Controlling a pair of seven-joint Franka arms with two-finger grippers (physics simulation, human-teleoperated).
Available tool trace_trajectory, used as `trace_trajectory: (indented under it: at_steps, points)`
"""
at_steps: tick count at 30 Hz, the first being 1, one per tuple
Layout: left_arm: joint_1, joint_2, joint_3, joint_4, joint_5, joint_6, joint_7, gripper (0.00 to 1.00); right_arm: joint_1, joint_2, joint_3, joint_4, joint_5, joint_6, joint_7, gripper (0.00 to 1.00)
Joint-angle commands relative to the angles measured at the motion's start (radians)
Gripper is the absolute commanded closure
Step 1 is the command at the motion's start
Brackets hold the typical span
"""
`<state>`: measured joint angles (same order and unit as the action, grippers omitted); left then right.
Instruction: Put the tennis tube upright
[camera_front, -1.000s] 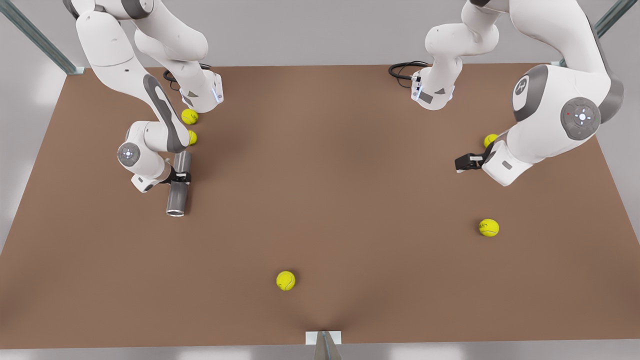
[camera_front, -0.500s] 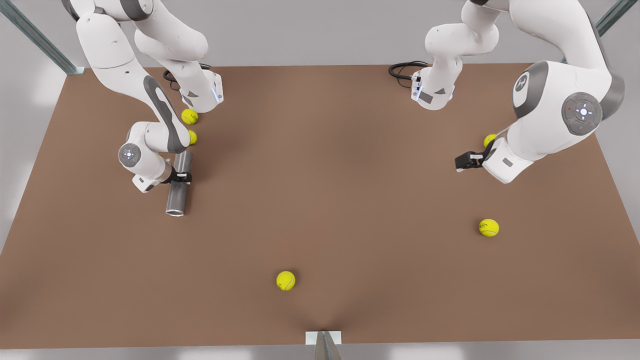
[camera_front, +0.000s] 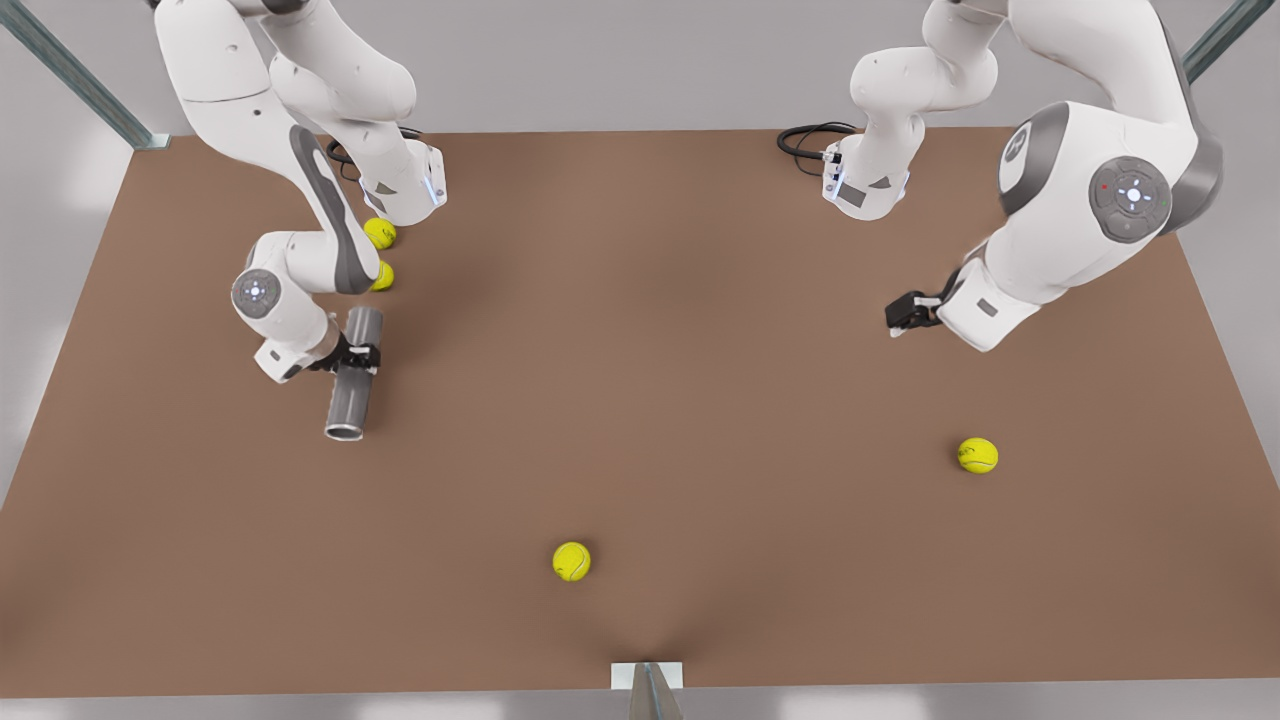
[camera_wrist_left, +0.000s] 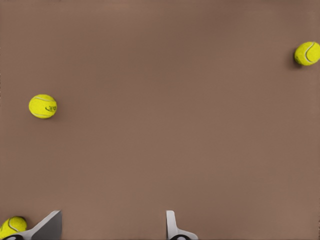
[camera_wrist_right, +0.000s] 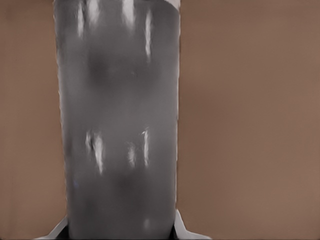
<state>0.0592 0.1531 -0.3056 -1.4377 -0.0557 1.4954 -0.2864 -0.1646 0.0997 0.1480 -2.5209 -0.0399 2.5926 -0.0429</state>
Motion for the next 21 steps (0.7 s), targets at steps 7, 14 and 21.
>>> trace_trajectory:
  at_steps: [7, 14, 21]
  points:
    - [0.016, 0.086, 0.008, -0.006, -0.352, 0.166, -0.129, 0.01, -0.004, -0.043, 0.18, 0.067, 0.04, 0.001, -0.028, 0.25]
    - [0.019, 0.201, 0.006, -0.001, -0.535, 0.284, -0.125, 0.01, 0.138, 0.041, 0.225, 0.223, 0.043, -0.022, -0.121, 0.25]
    - [0.03, 0.184, -0.029, -0.001, -0.516, 0.232, -0.122, 0.01, 0.25, 0.101, 0.208, 0.294, 0.034, -0.031, -0.543, 0.25]
